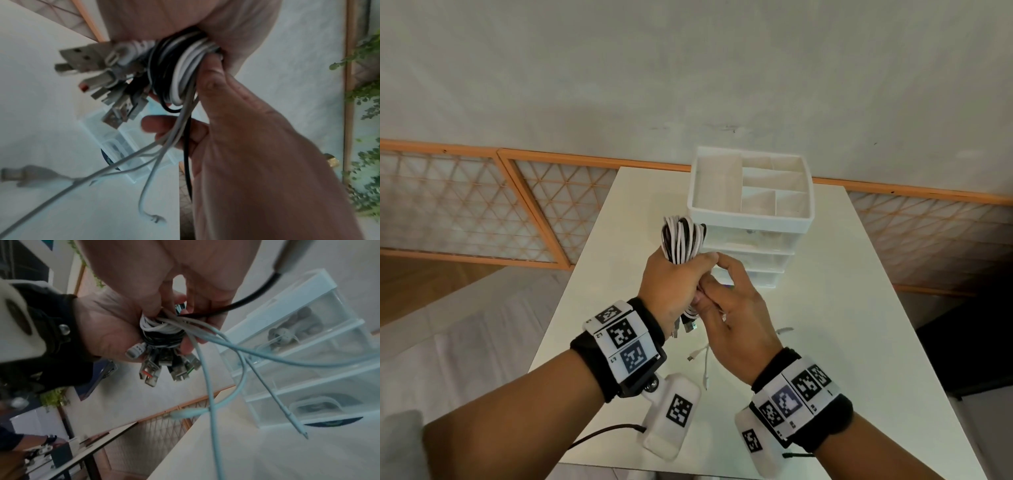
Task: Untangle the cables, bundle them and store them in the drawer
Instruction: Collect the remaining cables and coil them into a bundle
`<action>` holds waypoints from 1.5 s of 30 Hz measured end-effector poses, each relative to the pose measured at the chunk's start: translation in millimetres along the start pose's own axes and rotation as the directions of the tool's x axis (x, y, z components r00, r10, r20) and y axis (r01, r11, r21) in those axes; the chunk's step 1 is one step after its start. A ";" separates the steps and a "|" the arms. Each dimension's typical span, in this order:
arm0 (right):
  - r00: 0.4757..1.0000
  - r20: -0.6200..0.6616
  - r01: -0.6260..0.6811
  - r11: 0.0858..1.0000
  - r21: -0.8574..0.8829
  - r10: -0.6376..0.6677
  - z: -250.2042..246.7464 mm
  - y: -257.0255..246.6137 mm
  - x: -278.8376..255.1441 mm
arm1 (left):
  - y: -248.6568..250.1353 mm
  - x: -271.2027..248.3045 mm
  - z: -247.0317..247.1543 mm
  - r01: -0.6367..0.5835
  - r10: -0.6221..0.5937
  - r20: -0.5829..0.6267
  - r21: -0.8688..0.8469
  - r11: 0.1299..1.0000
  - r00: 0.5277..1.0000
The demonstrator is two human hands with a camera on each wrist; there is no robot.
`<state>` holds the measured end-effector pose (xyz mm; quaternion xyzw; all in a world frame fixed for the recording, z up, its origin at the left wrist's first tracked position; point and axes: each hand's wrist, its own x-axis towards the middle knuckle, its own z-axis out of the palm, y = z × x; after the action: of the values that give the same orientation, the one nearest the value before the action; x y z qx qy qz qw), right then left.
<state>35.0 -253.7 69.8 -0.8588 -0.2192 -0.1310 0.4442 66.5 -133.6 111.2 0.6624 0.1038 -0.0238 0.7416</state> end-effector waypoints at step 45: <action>0.878 0.356 -0.420 0.874 0.245 0.322 -69.5 -5.8 28.3 | 10.8 -1.1 -16.1 -0.101 0.047 0.156 0.359 0.928 0.987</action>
<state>54.6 -300.4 125.4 -0.8127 -0.1322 0.1279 0.5529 65.3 -116.6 120.3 0.7888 0.0183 -0.0626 0.6111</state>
